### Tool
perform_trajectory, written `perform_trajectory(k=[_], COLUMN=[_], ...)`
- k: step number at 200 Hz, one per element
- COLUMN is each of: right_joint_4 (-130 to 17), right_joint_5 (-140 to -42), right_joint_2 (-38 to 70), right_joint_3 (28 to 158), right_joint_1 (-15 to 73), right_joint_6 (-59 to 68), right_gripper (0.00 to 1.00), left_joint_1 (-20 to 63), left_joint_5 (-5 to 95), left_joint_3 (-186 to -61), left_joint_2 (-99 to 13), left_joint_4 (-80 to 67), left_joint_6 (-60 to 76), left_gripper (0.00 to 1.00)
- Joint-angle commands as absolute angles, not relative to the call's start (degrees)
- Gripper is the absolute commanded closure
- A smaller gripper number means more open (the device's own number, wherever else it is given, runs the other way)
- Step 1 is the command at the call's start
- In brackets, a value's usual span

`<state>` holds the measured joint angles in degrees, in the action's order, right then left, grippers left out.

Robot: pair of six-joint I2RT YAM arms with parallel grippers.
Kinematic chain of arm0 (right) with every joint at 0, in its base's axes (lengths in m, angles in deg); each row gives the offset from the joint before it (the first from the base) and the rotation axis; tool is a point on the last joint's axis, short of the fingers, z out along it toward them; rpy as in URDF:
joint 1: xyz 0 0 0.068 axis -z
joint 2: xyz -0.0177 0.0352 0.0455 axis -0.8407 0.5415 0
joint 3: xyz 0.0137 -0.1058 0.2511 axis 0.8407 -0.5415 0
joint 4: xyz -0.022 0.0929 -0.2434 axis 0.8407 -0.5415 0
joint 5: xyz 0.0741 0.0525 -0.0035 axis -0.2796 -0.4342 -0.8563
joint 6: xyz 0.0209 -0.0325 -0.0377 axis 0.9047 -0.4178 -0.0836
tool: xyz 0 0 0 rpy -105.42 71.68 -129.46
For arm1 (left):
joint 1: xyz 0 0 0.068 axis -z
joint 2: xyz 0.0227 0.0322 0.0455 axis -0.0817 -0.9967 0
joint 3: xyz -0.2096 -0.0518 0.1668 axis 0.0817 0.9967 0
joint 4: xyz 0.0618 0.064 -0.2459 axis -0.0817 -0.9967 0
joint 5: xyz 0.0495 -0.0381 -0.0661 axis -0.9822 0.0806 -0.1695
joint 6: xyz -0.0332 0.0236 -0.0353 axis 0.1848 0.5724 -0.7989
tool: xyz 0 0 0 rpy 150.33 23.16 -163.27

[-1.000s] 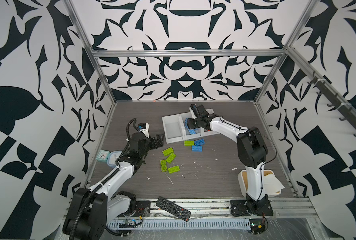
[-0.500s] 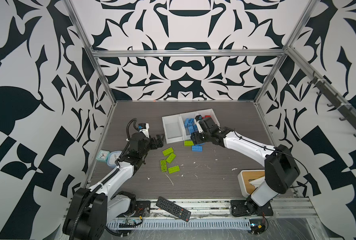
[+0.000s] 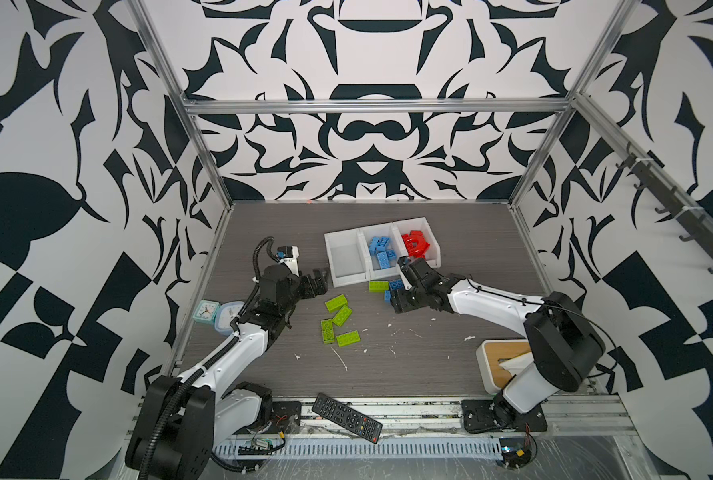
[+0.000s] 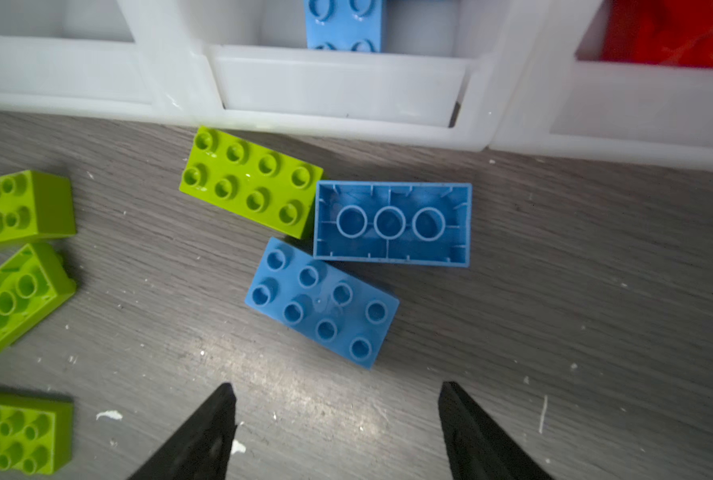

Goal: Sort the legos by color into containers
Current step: 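Move the right gripper back to the pile and grasp a blue brick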

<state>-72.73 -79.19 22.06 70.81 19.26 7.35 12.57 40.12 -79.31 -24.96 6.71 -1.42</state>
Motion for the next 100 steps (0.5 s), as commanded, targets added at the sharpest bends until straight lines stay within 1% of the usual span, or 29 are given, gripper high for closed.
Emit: perform_trajectory(k=[1, 100], right_joint_4=[-71.11, -70.47], right_joint_5=[-79.4, -77.52], right_joint_2=[23.67, 29.57], right_joint_3=[73.08, 77.69], right_joint_1=[19.21, 18.02], right_joint_6=[7.45, 6.59], right_gripper=[0.2, 0.18], left_joint_1=[12.45, 12.45], left_joint_5=[40.23, 40.06], left_joint_3=[-78.99, -79.01], left_joint_2=[-24.72, -24.68], left_joint_4=[7.39, 7.32], left_joint_6=[-1.37, -1.28], left_gripper=[0.0, 0.0])
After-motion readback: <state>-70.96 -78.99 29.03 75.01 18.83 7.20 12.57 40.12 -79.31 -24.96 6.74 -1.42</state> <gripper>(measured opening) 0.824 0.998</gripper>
